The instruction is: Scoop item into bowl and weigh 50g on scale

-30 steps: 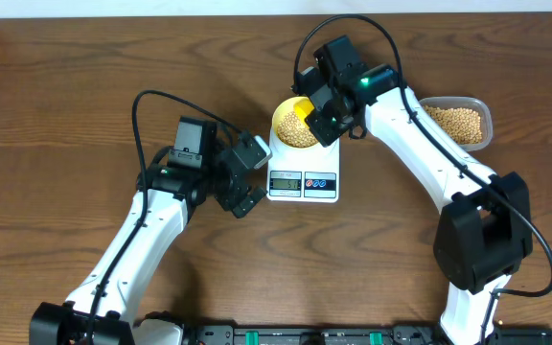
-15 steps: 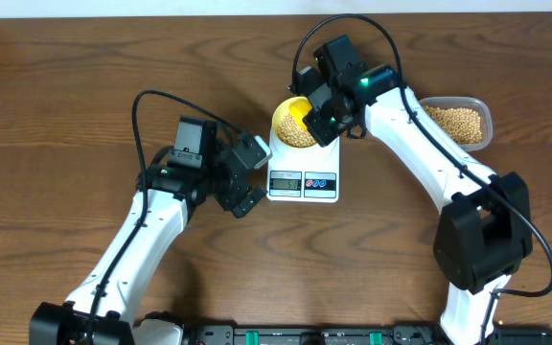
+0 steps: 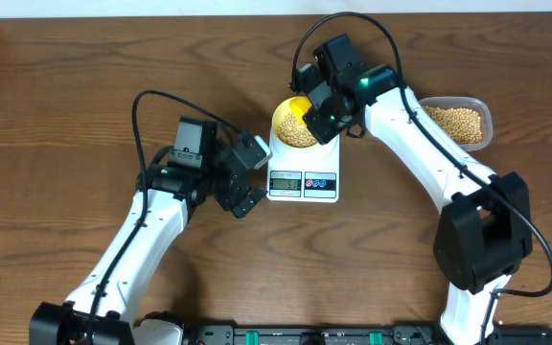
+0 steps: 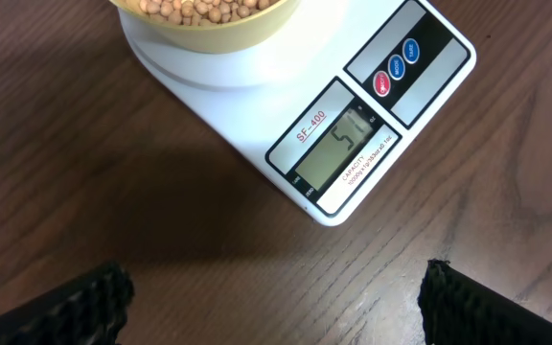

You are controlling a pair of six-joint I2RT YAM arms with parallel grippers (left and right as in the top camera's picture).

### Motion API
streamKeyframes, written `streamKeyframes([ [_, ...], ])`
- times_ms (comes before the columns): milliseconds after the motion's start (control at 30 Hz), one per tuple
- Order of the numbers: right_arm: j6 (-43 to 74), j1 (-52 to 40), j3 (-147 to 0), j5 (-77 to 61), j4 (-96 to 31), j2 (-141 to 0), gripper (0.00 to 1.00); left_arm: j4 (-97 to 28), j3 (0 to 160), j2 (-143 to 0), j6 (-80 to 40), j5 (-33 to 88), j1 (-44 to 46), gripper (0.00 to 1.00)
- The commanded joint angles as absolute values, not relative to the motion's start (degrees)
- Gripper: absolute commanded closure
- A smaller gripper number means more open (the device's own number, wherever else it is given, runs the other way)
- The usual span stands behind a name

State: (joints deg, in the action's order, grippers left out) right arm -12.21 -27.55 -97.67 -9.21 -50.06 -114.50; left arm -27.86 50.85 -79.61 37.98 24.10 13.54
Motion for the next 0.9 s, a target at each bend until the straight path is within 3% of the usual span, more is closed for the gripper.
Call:
streamKeyframes([
  [0,-12.51,-27.86,-97.58,-7.97,-50.0,-114.76,0.99,-27.86,50.89,-78.87,38.76,24.84,13.26,0.02],
  [867,-12.78,-27.92,-97.34,-7.84,-50.37,-115.46,0.99,-27.86,50.89,-78.87,38.76,24.84,13.26,0.02],
])
